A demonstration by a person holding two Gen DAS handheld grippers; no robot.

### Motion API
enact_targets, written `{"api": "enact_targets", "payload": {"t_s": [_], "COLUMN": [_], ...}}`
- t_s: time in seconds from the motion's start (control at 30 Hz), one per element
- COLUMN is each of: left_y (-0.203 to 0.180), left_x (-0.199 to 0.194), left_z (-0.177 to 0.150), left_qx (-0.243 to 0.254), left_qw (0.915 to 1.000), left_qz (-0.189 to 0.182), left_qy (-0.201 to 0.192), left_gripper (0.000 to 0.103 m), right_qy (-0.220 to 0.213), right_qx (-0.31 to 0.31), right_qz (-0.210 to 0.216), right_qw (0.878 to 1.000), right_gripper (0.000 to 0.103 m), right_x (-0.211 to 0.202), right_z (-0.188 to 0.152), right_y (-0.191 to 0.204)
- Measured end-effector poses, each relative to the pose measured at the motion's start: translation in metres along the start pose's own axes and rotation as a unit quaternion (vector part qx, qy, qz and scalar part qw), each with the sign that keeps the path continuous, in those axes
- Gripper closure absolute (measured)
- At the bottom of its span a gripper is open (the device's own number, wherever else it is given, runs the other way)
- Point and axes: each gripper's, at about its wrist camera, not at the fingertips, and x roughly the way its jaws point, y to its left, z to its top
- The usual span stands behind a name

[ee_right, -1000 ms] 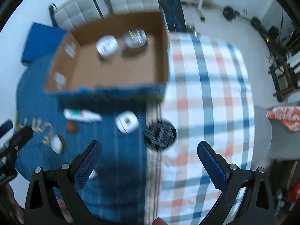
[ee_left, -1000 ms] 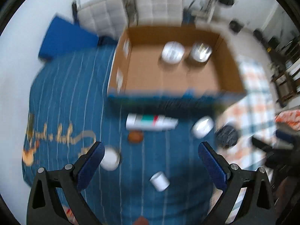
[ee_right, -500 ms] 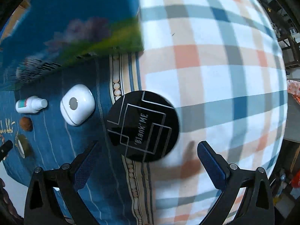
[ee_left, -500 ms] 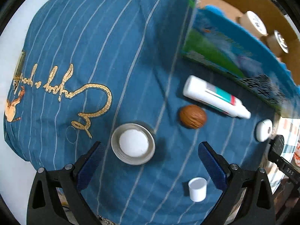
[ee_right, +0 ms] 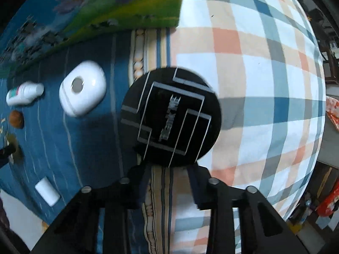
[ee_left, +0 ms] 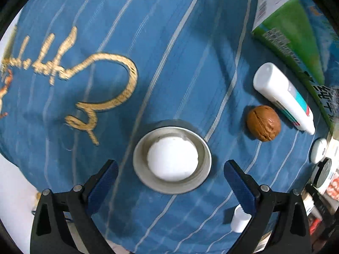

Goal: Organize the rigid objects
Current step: 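Grasp the gold-rimmed tape roll with the left tool while the right tool grasps the black tin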

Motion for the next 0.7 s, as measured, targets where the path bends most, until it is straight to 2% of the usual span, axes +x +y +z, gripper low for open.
{"api": "enact_targets", "payload": {"t_s": [0.03,0.07,0.1,0.13,0.17,0.23,0.4,0.53,0.63,0.7], "left_y": [0.002,0.003,0.001,0.000,0.002,-0.004,-0.038,-0.071,-0.104,-0.123], "left_x": [0.006,0.011,0.013,0.016,0.020,0.020,0.003,-0.014,-0.014,-0.009], "left_z": [0.001,0.001,0.004,0.003,0.002,-0.003,-0.019,-0.037,-0.042,-0.043], "left_qx": [-0.005,-0.007,-0.008,-0.008,-0.007,-0.001,0.024,0.054,0.082,0.099], "left_qw": [0.9999,0.9999,0.9999,0.9998,0.9999,1.0000,0.9991,0.9967,0.9948,0.9936], "left_qz": [-0.009,-0.012,-0.014,-0.017,-0.012,-0.009,0.003,-0.007,-0.018,-0.021], "left_qy": [0.005,0.008,0.006,0.002,0.004,-0.004,-0.036,-0.061,-0.058,-0.050], "left_gripper": [0.019,0.038,0.040,0.040,0.040,0.040,0.040,0.040,0.040,0.040], "right_qy": [0.007,0.012,0.014,0.015,0.012,-0.011,-0.038,-0.034,-0.012,-0.024], "right_qx": [0.001,0.004,0.009,0.018,0.029,0.053,0.071,0.086,0.095,0.095], "right_qz": [0.010,0.017,0.028,0.046,0.058,0.071,0.078,0.070,0.074,0.056], "right_qw": [1.000,1.000,0.999,0.999,0.998,0.996,0.994,0.993,0.993,0.994], "right_gripper": [0.069,0.068,0.068,0.062,0.044,0.024,0.024,0.024,0.022,0.024], "right_x": [0.001,0.001,0.000,-0.002,-0.005,-0.018,-0.039,-0.033,-0.015,-0.014], "right_z": [-0.003,-0.004,-0.006,-0.007,-0.008,-0.012,-0.016,0.007,0.021,0.023], "right_y": [-0.001,-0.003,-0.007,-0.013,-0.019,-0.032,-0.052,-0.055,-0.052,-0.050]}}
